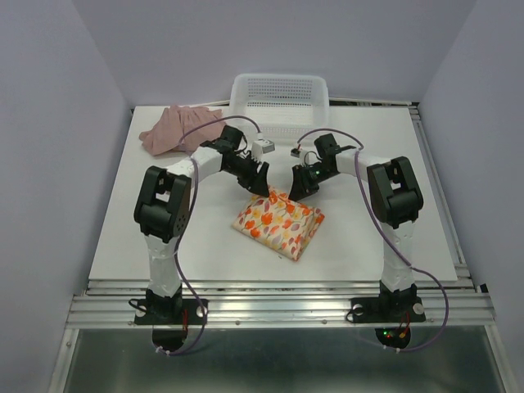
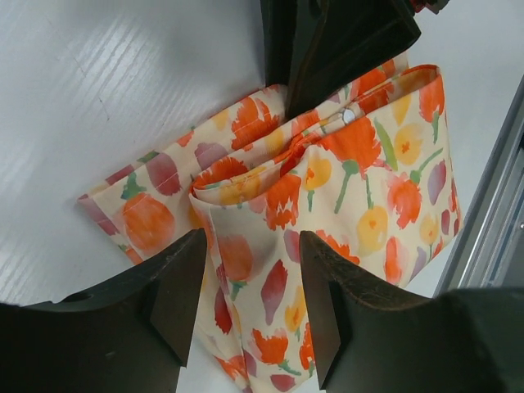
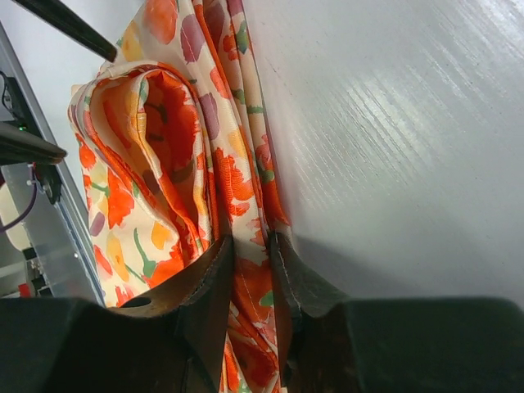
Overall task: Fold and stack the skirts
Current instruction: Fold the skirt
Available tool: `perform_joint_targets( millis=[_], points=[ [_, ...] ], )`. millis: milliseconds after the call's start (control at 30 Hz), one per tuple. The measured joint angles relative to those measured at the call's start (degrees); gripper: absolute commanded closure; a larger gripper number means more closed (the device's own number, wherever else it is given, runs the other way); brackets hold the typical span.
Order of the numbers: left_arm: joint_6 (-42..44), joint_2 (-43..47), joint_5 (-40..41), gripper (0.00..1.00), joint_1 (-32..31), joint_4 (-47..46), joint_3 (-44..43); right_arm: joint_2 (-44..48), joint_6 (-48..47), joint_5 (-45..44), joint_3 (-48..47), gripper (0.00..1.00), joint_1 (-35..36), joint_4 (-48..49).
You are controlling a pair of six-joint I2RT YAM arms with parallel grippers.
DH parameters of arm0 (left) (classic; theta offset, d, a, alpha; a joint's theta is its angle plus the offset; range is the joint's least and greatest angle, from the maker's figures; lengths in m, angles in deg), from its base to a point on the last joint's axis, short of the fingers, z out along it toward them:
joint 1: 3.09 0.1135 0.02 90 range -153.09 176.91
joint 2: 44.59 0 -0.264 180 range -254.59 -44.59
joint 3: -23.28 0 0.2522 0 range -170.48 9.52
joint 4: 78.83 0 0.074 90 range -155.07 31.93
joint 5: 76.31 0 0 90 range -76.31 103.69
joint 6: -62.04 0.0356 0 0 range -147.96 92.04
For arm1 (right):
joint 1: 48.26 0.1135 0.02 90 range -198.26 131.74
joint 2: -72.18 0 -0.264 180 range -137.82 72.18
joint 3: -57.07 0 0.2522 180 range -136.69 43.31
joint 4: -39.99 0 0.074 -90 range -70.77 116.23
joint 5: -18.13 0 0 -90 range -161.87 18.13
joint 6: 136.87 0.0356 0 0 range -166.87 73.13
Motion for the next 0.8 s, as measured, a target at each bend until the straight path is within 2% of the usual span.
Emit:
perform_joint_targets(
  millis=[133,200,233,267,333,367,467,500,800],
  points=[
    [-0.7,-2.0,-1.2,0.4,0.0,-1.0,0.1,0.0,0.0,0.2,0.0,0.69,0.0,-0.2],
    [-1.2,-2.8,-1.6,0.44,0.0,-1.5,0.4,0.0,0.0,0.2,0.0,0.69,0.0,-0.4],
    [-1.3,-3.0,-1.7,0.48,0.0,-1.5,0.4,0.0,0.0,0.2,0.0,0.69,0.0,-0.4],
    [-1.6,-3.2,-1.8,0.59,0.0,-1.6,0.4,0.0,0.0,0.2,0.0,0.69,0.0,-0.5],
    [-2.0,-3.4,-2.0,0.69,0.0,-1.8,0.4,-0.1,0.0,0.3,0.0,0.7,0.0,-0.5],
    [-2.2,-3.4,-2.1,0.78,0.0,-2.0,0.4,-0.1,0.0,0.4,0.0,0.7,0.0,-0.5],
    [-2.7,-3.4,-2.8,0.91,0.0,-2.8,0.4,-0.2,0.0,0.7,0.0,0.71,0.0,-0.5],
    [-3.1,-3.4,-3.1,0.98,0.0,-3.1,0.5,-0.3,0.0,0.8,0.0,0.71,0.0,-0.5],
    [-7.7,-3.4,-5.1,1.0,0.4,-8.5,1.8,-0.7,0.0,1.8,0.0,0.71,0.0,-0.5]
  ],
)
